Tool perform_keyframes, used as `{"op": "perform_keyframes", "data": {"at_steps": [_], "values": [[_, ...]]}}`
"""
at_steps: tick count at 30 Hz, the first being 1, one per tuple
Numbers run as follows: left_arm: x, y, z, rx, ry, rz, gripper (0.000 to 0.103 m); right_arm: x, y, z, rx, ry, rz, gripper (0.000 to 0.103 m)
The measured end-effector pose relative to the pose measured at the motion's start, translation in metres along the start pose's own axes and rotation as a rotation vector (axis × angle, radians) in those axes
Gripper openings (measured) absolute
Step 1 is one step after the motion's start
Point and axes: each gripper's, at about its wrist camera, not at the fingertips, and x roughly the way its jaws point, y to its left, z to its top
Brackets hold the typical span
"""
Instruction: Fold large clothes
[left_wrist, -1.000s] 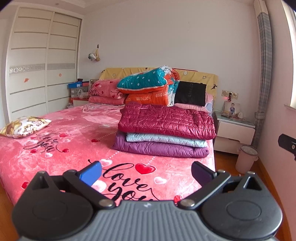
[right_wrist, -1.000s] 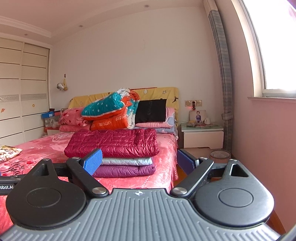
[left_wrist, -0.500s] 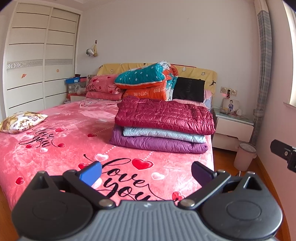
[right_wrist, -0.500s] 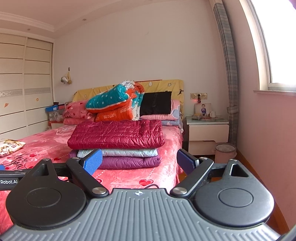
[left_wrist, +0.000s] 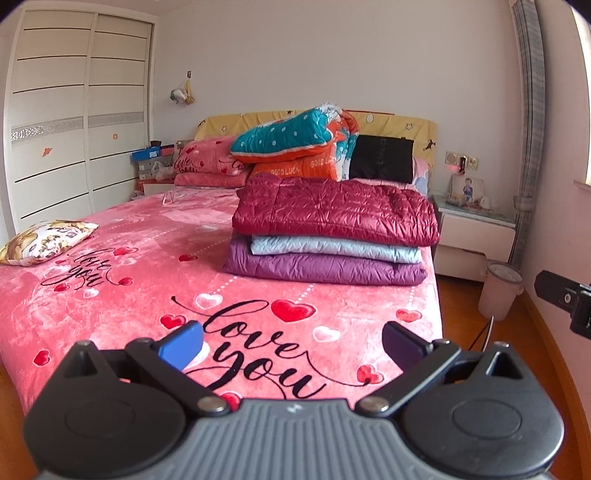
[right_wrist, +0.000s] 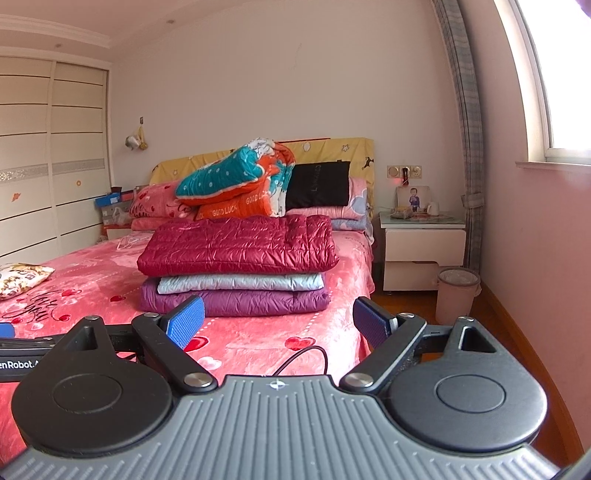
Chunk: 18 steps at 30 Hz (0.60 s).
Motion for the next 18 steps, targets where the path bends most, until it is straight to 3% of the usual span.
{"op": "perform_keyframes", "data": {"at_steps": [5, 18], "values": [[0.006, 0.003, -0.005, -0.018, 0.011, -0.026, 0.102, 0.009, -0.003, -0.005, -0.006, 0.018, 0.011, 0.103], [0.035, 0.010, -0.019, -0.030, 0.071, -0.007, 0.102, 0.037, -0.011, -0.020, -0.010, 0.068, 0.044, 0.103]]}}
